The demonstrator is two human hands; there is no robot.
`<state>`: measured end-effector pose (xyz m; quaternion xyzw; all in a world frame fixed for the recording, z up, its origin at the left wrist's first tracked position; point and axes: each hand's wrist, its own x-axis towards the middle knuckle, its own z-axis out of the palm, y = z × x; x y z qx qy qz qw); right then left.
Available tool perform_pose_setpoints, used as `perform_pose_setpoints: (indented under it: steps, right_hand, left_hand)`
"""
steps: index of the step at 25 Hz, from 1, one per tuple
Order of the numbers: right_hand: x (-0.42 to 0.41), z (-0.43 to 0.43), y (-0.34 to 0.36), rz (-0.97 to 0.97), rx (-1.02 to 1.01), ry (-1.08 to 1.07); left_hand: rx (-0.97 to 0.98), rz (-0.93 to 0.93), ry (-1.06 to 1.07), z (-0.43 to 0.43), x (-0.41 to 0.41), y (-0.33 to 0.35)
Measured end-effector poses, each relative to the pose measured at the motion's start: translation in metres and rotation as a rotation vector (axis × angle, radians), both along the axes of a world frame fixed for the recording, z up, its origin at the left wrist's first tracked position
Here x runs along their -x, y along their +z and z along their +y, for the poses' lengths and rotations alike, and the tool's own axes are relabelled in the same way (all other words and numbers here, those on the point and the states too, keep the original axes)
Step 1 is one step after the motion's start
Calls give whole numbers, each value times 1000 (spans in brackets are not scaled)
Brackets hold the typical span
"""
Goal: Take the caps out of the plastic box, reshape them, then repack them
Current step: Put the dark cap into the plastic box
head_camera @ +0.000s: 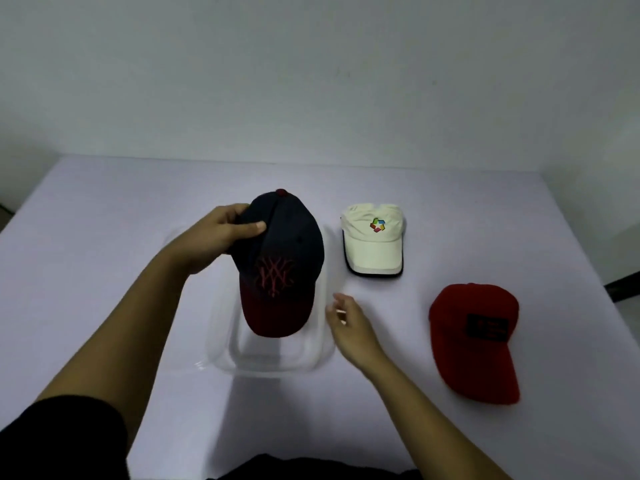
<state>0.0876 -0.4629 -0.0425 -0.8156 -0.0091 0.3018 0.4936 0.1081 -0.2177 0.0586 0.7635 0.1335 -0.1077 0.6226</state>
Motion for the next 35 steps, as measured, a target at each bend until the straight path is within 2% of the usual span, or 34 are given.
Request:
perform_pose_setpoints:
  steps: [3,6,10,12,15,17,20,23,25,28,31,35]
  right_hand:
    - [32,39,-21,-2,17,-64]
    - [44,53,-38,-51,128,-157]
    - [46,58,-45,-60,220,-167]
    - [47,60,-46,-88,244,-197]
    - [48,63,-49,-113,279,-220]
    - [48,63,-48,-136,262,-240]
    - [47,61,-41,-91,138,-269]
    - [37,51,-23,-45,-57,-413]
    - [24,30,-9,-122,-113,-534]
    - [-3,-24,4,-300,-141,-639]
    - [-32,-90,3,-451,-58,-669]
    - [-72,-197,-4,-472,138,-608]
  left_hand:
    - [-60,144,-54,11,-4,-42]
    - [-47,310,-144,6,-3,-83]
    - [-70,395,-140,8,-6,-111]
    - [-192,384,-142,8,-7,-119]
    - [-403,262,-211,1,-3,-126]
    - [-455,225,-255,-3,-1,-128]
    - [-454,221,-148,-6,-4,-112]
    - [-488,20,1,-22,-11,-73]
    - [-406,-81,83,-47,-17,-47]
    - [-302,-124,40,-105,-21,-33]
    - [-250,-45,-89,-169,-23,-45]
    - [-162,153,-199,-244,-39,-78]
